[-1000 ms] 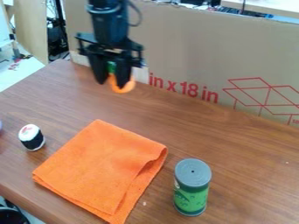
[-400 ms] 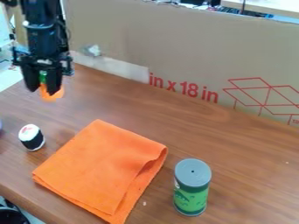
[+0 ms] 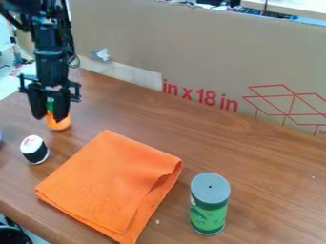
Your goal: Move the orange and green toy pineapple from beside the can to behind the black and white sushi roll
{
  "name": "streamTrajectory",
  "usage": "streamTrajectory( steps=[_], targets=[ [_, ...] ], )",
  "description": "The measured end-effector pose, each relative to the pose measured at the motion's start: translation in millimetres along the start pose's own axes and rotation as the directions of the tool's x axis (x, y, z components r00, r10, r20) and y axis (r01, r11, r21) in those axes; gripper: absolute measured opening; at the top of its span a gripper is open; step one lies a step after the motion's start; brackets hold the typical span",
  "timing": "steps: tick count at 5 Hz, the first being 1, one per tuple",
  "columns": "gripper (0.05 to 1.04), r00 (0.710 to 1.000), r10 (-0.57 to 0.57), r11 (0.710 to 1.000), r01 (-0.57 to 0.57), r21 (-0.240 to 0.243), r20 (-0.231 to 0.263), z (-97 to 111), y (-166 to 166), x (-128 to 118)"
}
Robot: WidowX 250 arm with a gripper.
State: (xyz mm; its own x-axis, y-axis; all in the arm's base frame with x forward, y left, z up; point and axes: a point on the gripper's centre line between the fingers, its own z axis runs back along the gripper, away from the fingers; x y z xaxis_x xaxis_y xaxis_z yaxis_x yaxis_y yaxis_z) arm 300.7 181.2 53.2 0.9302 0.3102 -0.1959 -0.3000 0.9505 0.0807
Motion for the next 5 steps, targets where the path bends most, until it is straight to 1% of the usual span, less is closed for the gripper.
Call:
streamTrajectory(
  steps=[1, 2, 3, 4, 5],
  targets=[
    [0.545, 0.998, -0.031, 0.999, 0.032, -0.022, 0.054, -1.9, -4.5, 8.7],
    [0.595, 0.996, -0.052, 0.998, 0.055, -0.031, 0.069, -2.8, -5.8, 11.4],
    [0.900, 0.997, -0.054, 0.998, 0.056, -0.040, 0.063, -4.3, -7.5, 9.2],
    [1.011, 0.988, -0.024, 0.999, 0.031, -0.043, 0.155, 32.4, -8.6, -2.8],
    [1.007, 0.974, -0.021, 0.998, 0.035, -0.059, 0.224, 66.9, -13.8, -19.1]
  ],
)
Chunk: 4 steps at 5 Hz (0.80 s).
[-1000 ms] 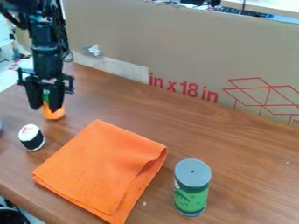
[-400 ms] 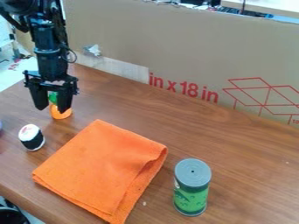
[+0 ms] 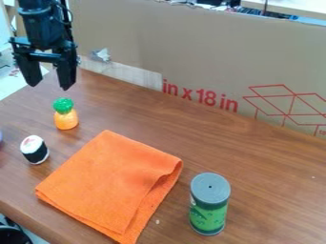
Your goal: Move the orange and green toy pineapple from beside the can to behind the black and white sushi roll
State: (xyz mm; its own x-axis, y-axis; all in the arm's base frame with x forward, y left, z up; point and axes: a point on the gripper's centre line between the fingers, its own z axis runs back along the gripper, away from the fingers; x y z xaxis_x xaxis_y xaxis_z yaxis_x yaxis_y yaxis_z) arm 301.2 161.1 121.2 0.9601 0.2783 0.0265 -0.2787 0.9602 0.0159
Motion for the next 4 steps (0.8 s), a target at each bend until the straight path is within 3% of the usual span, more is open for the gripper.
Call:
streamTrajectory(
  steps=[1, 2, 3, 4],
  targets=[
    [1.003, 0.996, -0.086, 0.996, 0.086, 0.001, 0.020, 21.1, -42.9, -23.5],
    [1.003, 0.971, -0.237, 0.970, 0.234, -0.062, -0.044, 17.4, -82.5, -52.0],
    [1.003, 0.925, -0.374, 0.927, 0.372, -0.042, -0.068, 20.3, -126.3, -81.0],
    [1.002, 0.895, -0.444, 0.895, 0.445, 0.013, -0.053, 30.1, -173.0, -111.6]
  ],
)
